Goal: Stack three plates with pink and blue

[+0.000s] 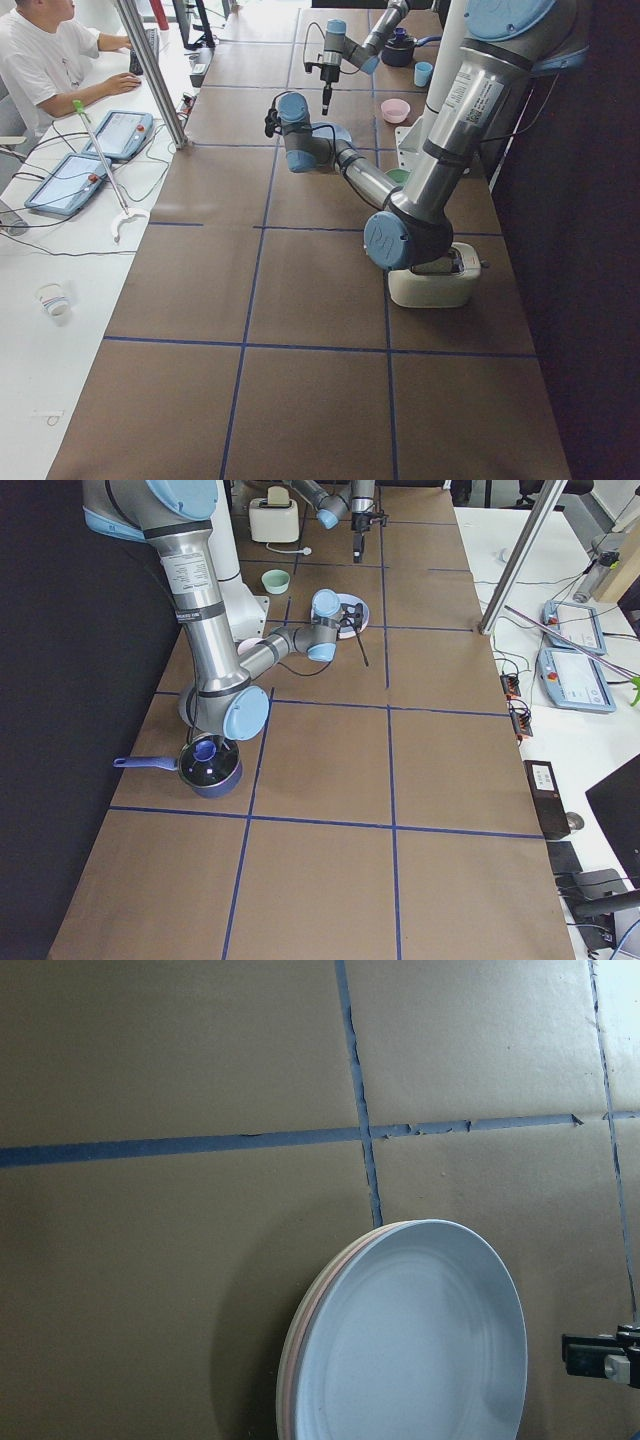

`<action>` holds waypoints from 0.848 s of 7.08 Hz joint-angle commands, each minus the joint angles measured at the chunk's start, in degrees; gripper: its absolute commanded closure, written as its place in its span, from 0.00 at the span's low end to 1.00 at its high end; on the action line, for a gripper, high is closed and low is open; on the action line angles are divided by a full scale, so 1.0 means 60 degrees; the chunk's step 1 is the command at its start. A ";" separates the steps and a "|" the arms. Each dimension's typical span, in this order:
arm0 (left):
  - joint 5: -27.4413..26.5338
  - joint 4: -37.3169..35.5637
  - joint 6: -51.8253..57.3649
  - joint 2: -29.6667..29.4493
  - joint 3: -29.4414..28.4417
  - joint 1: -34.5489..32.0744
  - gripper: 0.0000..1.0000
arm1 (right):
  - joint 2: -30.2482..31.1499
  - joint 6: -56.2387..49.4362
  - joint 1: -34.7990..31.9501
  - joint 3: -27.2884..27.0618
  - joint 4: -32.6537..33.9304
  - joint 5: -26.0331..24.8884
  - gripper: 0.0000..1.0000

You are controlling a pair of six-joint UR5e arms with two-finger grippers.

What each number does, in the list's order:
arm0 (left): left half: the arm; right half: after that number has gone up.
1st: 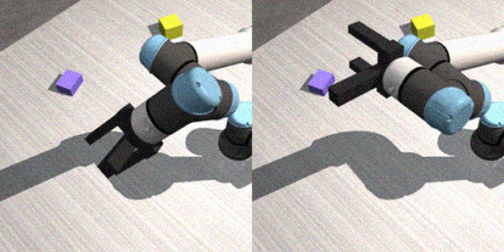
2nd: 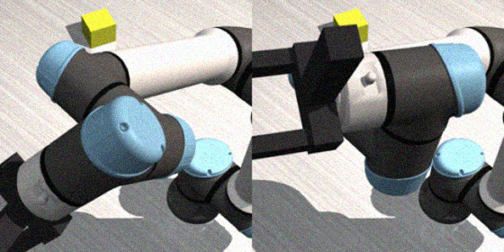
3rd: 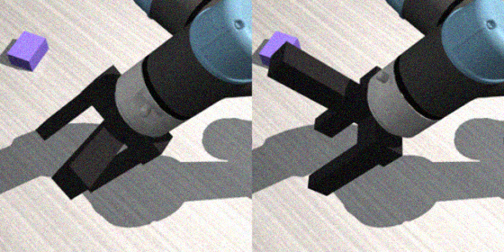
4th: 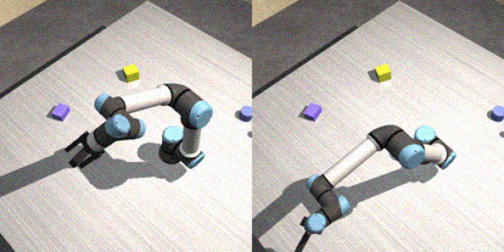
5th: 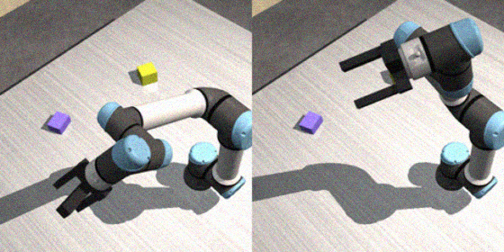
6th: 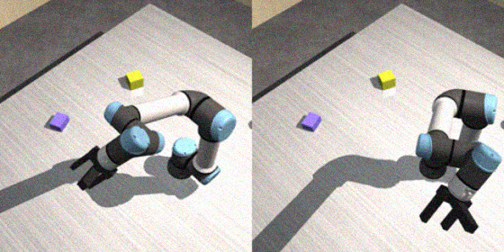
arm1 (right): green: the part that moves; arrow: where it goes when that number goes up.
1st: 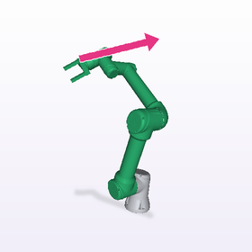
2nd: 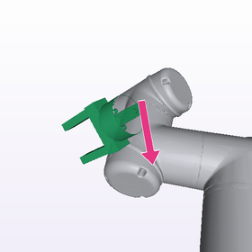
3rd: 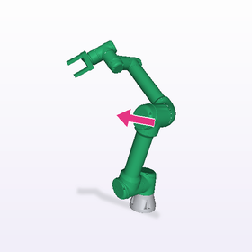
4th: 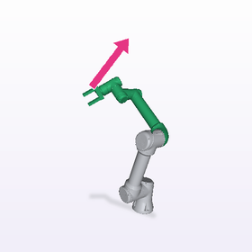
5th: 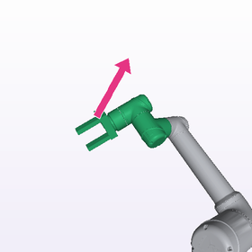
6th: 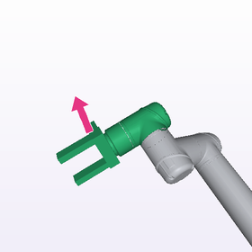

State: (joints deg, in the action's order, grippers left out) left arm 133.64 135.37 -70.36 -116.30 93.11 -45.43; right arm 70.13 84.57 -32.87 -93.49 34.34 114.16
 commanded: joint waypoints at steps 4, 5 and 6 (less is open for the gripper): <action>0.0765 -0.0193 0.2599 0.1563 -0.0269 -0.2119 0.00 | 0.2441 -0.3543 -0.4956 0.0971 0.0483 0.3485 0.00; 0.1030 -0.0426 0.4152 0.2180 -0.0371 -0.2866 0.00 | 0.2476 -0.5534 -0.5778 0.1441 0.1357 0.3750 0.00; 0.1018 -0.0950 0.5865 0.2781 -0.0372 -0.3366 0.00 | 0.2519 -0.7265 -0.6627 0.1533 0.2686 0.4028 0.00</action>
State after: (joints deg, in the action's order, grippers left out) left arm 139.09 132.52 -46.73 -103.92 91.14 -61.49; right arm 84.45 53.84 -66.45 -85.97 42.61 136.21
